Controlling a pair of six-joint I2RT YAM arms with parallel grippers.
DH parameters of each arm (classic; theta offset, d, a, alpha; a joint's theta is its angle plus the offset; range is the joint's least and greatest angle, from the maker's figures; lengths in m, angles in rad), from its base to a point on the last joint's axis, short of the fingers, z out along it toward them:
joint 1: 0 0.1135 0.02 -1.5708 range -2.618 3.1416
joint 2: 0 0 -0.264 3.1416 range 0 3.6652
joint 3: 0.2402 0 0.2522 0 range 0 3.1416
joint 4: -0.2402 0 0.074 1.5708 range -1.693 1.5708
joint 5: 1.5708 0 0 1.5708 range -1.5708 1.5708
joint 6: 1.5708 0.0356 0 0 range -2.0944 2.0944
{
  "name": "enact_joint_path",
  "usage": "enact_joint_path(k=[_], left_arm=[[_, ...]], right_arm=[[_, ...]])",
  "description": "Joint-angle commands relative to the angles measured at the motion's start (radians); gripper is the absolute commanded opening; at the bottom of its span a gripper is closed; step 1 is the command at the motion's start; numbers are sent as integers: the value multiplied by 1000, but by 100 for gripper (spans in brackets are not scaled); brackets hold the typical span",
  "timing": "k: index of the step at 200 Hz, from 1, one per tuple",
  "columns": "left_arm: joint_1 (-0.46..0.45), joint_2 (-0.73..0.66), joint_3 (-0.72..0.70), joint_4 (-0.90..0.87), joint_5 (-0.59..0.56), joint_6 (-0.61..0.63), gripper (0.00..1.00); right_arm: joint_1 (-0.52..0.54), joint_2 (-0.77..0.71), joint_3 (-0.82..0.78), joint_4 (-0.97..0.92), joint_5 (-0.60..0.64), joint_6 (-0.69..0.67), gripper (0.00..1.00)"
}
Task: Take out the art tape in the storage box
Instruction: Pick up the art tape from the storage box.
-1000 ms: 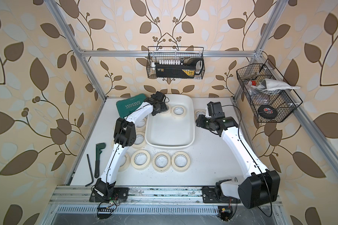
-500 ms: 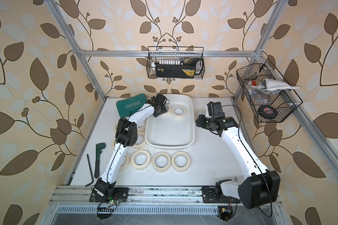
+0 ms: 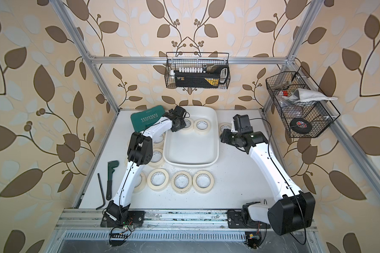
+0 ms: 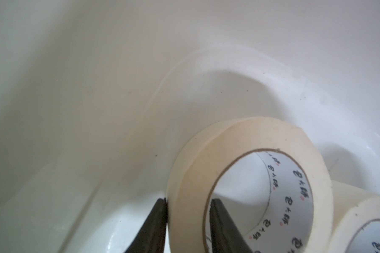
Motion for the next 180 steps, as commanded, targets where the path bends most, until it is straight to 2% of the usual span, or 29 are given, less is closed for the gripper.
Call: enact_joint_path(k=[1,39,88,116,180], left_arm=[[-9,-99,-9,-34,16,41,31],[-10,-159,-19,-58,17,72,24],[-20,-299,-110,-66,21,135,18],[-35,-380,-151,-84,84,235,15],[-136,-516,-164,-255,32,446,12]], right_arm=[[5,-25,-9,-21,12,4,53],[5,-31,4,-35,15,2,53],[6,-50,18,-50,19,4,53],[5,-59,37,-69,23,4,53],[5,-77,90,-112,6,4,54]])
